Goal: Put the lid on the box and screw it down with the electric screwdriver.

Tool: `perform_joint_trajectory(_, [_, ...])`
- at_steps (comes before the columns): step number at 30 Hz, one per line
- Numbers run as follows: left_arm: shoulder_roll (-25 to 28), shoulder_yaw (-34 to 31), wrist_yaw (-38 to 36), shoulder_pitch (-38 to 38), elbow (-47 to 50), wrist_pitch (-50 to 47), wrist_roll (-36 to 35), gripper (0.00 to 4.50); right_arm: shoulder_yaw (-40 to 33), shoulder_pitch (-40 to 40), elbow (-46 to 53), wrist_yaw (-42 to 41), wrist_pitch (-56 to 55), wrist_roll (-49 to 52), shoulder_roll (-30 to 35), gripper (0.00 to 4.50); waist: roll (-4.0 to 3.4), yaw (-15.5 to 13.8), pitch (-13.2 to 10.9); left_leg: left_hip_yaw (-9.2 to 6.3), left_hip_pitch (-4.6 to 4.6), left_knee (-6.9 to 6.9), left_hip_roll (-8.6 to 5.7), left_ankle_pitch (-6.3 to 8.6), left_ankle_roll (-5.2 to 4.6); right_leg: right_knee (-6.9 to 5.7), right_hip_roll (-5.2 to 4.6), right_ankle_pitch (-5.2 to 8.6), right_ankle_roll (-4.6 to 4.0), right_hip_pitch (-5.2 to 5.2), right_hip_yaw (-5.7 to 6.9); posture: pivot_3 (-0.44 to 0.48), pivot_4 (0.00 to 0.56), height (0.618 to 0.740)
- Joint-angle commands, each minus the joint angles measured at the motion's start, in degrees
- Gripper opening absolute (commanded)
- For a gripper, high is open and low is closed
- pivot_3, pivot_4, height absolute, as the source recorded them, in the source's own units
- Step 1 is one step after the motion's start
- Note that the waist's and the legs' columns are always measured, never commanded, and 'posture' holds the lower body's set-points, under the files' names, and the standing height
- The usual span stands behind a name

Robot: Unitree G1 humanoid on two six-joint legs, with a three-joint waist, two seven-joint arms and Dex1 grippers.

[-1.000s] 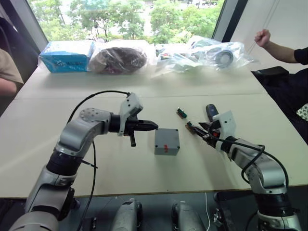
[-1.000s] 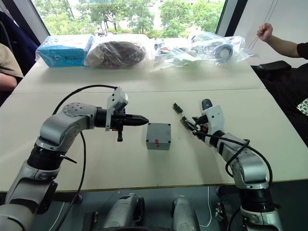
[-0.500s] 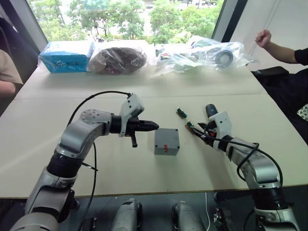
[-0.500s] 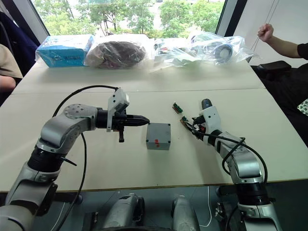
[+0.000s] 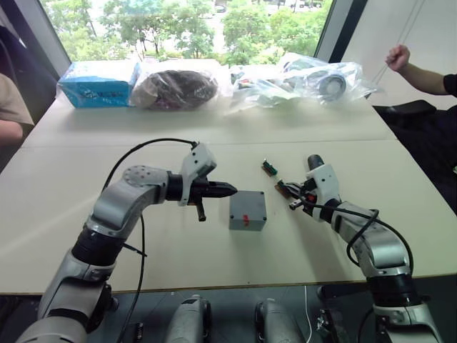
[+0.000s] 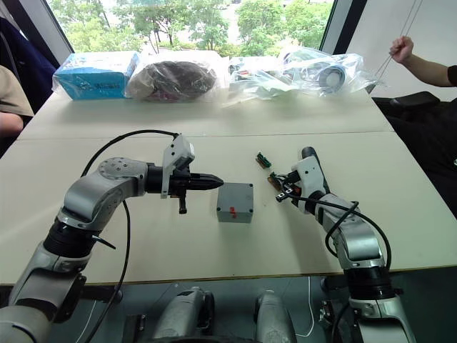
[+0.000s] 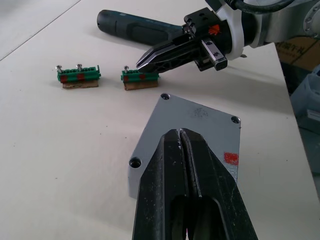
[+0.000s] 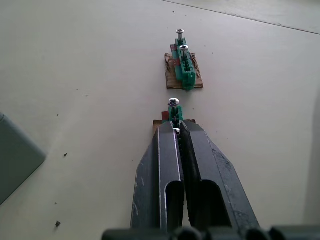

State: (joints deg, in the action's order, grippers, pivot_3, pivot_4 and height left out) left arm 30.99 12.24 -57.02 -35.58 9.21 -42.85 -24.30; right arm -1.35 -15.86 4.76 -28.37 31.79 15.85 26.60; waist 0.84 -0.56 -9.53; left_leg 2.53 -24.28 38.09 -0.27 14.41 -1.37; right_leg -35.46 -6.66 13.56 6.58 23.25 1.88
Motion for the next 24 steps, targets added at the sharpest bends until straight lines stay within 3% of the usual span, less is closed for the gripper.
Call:
perform_joint_trajectory(1, [0.0, -0.6, 0.3, 0.3, 1.8, 1.3, -0.1, 0.0, -1.0, 0.3, 3.3, -0.1, -1.1, -0.1, 0.4, 0.1, 0.0, 0.0, 0.0, 0.0, 0.0, 0.0, 0.0, 0.0, 0.0, 0.0, 0.0, 0.0, 0.0, 0.0, 0.0, 0.0, 0.15, 0.74])
perform_joint_trajectory(12, [1.3, -3.5, -0.3, 0.8, 0.4, 0.4, -1.8, 0.0, -5.0, 1.3, 16.0, 0.5, 2.1, 4.0, 0.6, 0.1, -0.02, 0.0, 0.0, -0.01, -0.01, 0.0, 0.01, 0.0, 0.0, 0.01, 0.0, 0.0, 0.0, 0.02, 0.0, 0.0, 0.15, 0.74])
perform_joint_trajectory(17, [4.9, -4.9, -2.6, 2.1, 2.2, -1.2, -3.5, 0.0, -3.4, 3.7, 23.0, -0.9, 4.8, 7.9, -0.3, 0.1, -0.04, 0.1, 0.0, -0.01, -0.01, -0.03, 0.03, 0.0, 0.0, 0.02, 0.0, 0.01, -0.01, 0.05, 0.01, 0.0, 0.15, 0.74])
perform_joint_trajectory(24, [7.8, -4.6, -3.5, 3.8, 4.3, -2.2, -4.4, 0.0, 0.3, 6.0, 24.4, -0.7, 4.9, 7.8, -1.7, 0.1, -0.06, -0.2, -0.1, -0.01, -0.07, -0.03, 0.03, 0.01, 0.01, 0.12, -0.03, 0.01, -0.03, 0.07, 0.01, 0.0, 0.15, 0.74])
